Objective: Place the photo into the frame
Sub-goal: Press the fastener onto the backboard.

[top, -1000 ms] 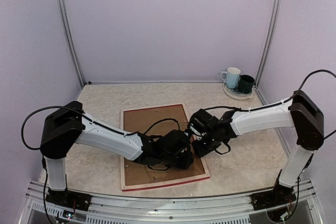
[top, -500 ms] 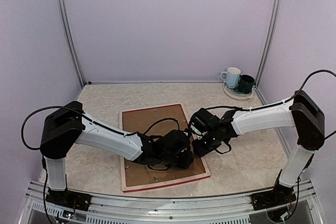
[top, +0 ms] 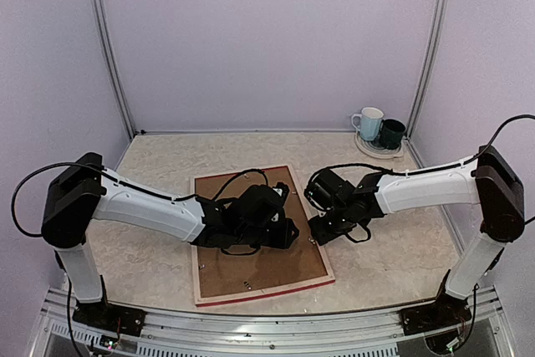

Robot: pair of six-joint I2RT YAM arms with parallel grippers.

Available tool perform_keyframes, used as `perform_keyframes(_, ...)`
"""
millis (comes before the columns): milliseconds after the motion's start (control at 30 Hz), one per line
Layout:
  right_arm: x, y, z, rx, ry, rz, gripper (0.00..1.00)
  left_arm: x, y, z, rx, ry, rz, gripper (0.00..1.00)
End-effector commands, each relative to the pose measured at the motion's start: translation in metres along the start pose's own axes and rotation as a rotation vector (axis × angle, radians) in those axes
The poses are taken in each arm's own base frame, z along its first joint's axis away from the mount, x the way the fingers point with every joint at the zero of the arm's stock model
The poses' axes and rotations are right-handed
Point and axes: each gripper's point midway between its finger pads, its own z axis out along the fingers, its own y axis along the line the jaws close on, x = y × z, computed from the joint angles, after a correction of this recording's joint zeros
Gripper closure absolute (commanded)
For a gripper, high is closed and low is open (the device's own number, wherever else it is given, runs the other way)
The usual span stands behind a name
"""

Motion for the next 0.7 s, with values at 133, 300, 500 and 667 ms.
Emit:
perform_keyframes(133,0.009,-0.008,0.023,0.059,0.037,-0.007,0.52,0.038,-0.005,0.006,0.025,0.071,0.007,0.67)
perform_keyframes(300,0.012,-0.011,0.030,0.096,0.065,-0.029,0.52,0.053,-0.010,0.013,0.045,0.103,0.005,0.67)
perform_keyframes(500,0.018,-0.021,0.035,0.169,0.090,-0.046,0.52,0.063,-0.003,0.021,0.014,0.131,-0.001,0.71)
perform_keyframes(667,0.026,-0.017,0.033,0.186,0.133,-0.080,0.53,0.070,0.005,0.030,-0.031,0.152,-0.009,0.73)
